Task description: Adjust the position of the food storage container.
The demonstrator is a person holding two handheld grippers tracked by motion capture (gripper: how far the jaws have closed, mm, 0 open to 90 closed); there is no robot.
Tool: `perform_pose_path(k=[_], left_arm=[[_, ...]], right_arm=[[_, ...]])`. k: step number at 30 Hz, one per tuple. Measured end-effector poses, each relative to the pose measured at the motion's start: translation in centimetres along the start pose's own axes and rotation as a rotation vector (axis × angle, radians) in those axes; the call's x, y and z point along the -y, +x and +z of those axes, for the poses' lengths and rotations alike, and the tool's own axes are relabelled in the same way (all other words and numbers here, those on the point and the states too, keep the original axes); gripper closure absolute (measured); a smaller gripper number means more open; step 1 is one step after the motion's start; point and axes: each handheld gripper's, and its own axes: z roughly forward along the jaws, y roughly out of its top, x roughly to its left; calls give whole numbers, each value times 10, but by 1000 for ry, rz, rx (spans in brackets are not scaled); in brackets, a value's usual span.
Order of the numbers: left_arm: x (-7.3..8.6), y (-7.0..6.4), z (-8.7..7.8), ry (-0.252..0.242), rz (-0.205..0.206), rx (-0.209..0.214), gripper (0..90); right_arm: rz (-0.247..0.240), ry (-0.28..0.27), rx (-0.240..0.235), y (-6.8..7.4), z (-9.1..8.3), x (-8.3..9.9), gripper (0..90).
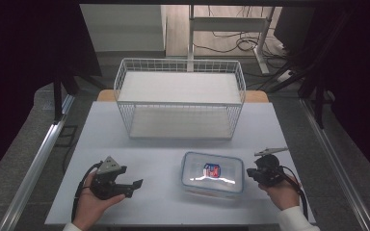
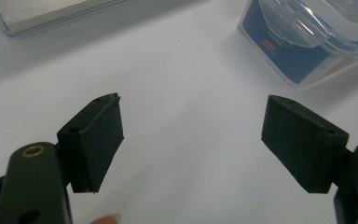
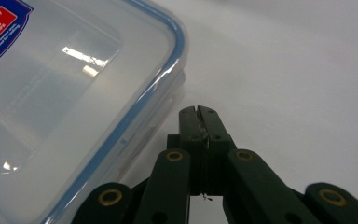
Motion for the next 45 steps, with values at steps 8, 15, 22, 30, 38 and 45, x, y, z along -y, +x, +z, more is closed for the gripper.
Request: perform_pose_path(k=[8, 15, 22, 30, 38, 45], left_arm=[[0, 1, 0, 1, -1, 0, 205], [-1, 0, -1, -2, -2, 0, 204], [-1, 4, -4, -10, -12, -4, 204], [-1, 8, -7, -25, -27, -9, 204], [-1, 9, -7, -28, -27, -11, 204], [-1, 10, -6, -22, -28, -13, 204]], right_arm=[[-44, 32, 8, 7, 6, -4, 892], [-63, 35, 7, 12, 10, -10, 892], [-97, 33, -9, 25, 20, -23, 893], [-158, 42, -42, 50, 37, -43, 893], [-193, 43, -69, 67, 45, -50, 893], [-210, 39, -78, 71, 46, -50, 893]])
